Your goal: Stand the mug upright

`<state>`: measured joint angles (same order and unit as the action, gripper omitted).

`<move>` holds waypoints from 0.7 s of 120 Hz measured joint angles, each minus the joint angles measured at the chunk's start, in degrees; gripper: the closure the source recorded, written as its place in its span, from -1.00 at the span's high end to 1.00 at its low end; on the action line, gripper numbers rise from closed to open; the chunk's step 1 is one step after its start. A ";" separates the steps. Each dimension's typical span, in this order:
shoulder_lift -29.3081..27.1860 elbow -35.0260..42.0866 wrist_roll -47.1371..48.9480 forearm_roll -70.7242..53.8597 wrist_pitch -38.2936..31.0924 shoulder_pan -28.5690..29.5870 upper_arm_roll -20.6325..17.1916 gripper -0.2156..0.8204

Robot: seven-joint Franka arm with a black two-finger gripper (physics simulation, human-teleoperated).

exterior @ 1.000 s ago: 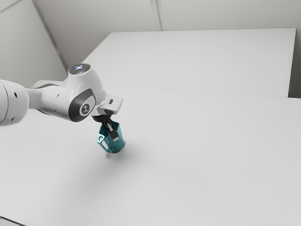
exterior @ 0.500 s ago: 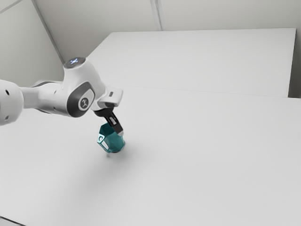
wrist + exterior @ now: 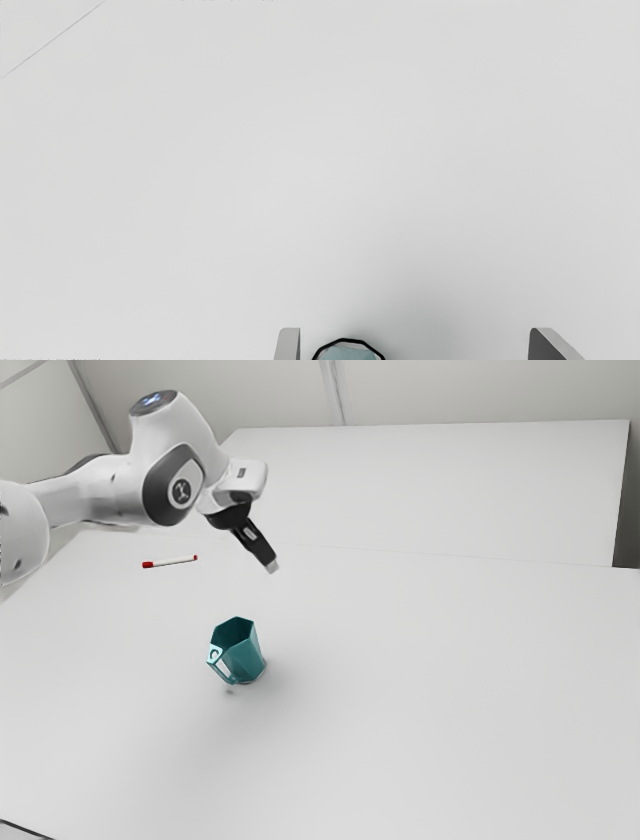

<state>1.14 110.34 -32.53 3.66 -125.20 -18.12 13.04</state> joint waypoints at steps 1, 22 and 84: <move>0.37 -0.63 0.12 0.14 0.46 0.04 0.01 0.35; 7.85 -13.87 3.65 1.96 10.91 2.92 0.05 0.48; 14.47 -24.91 15.18 4.17 28.24 6.73 0.63 0.57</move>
<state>15.61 85.44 -17.35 7.84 -96.96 -11.39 13.68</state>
